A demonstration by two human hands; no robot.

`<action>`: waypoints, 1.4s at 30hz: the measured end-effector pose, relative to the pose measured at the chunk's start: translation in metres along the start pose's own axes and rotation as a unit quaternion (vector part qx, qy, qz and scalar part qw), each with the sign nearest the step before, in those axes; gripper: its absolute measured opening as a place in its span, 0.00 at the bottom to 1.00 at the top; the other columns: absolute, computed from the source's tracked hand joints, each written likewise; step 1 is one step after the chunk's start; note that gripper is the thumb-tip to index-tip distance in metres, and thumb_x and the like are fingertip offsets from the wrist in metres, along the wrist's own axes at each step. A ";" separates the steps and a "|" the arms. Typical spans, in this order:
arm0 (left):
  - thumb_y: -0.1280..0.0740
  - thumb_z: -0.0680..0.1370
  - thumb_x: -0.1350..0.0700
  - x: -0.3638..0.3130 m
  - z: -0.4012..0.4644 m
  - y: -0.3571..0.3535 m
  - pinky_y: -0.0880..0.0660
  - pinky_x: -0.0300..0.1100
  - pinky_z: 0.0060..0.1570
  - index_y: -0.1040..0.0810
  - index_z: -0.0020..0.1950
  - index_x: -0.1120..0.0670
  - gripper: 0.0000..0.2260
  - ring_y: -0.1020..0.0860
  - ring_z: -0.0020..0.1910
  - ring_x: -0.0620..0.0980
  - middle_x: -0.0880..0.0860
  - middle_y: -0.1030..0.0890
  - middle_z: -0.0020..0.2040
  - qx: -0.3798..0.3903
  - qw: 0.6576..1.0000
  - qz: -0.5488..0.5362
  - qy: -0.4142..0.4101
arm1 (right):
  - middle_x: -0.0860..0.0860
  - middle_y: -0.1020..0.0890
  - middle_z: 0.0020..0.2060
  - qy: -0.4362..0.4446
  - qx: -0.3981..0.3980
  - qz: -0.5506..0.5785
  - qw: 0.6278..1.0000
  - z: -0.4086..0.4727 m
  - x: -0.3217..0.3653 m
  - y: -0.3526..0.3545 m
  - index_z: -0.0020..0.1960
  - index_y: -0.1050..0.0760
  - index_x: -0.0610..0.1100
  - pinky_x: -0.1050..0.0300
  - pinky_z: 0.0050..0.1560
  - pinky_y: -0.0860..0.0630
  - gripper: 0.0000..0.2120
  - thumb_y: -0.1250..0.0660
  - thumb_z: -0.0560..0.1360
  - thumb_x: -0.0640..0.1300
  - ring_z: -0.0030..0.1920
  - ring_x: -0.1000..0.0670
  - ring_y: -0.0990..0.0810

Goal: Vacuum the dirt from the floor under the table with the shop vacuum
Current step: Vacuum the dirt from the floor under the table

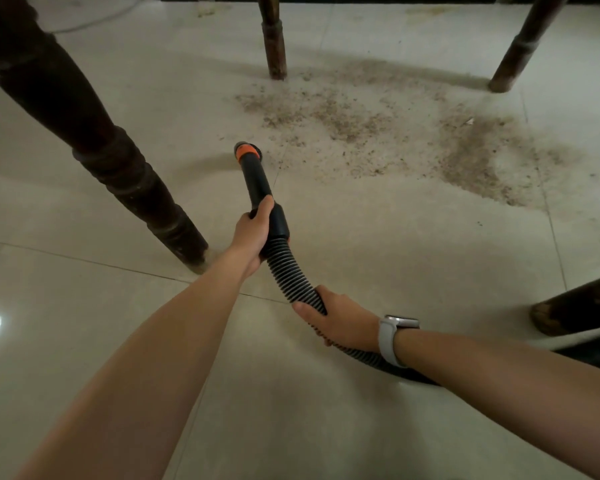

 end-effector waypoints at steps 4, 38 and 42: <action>0.38 0.79 0.47 0.003 -0.008 -0.005 0.22 0.49 0.39 0.32 0.59 0.60 0.18 0.22 0.38 0.57 0.59 0.23 0.46 0.037 0.999 0.033 0.010 | 0.48 0.23 0.41 -0.005 0.002 -0.015 1.000 -0.006 -0.003 -0.007 0.56 0.34 0.43 0.48 0.45 0.20 0.21 0.43 0.78 0.61 0.36 0.48 0.22; 0.39 0.79 0.46 0.019 -0.018 -0.005 0.22 0.48 0.41 0.31 0.60 0.60 0.19 0.21 0.41 0.56 0.58 0.22 0.47 0.037 0.995 0.094 0.027 | 0.50 0.23 0.43 0.017 0.113 -0.033 0.993 -0.003 -0.017 -0.023 0.53 0.33 0.44 0.57 0.44 0.26 0.20 0.42 0.77 0.61 0.42 0.48 0.22; 0.39 0.79 0.46 0.045 -0.042 0.012 0.22 0.51 0.49 0.30 0.61 0.60 0.19 0.21 0.47 0.58 0.59 0.22 0.50 0.038 0.992 0.118 0.025 | 0.48 0.23 0.49 0.011 0.224 -0.069 0.972 -0.014 -0.022 -0.051 0.60 0.29 0.39 0.59 0.50 0.29 0.24 0.41 0.78 0.59 0.50 0.49 0.24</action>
Point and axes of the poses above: each hand's wrist, its own z-axis towards the middle knuckle, its own y-axis out of the back of the hand, x = y × z, the point moved 7 cm from there along z, towards the middle knuckle
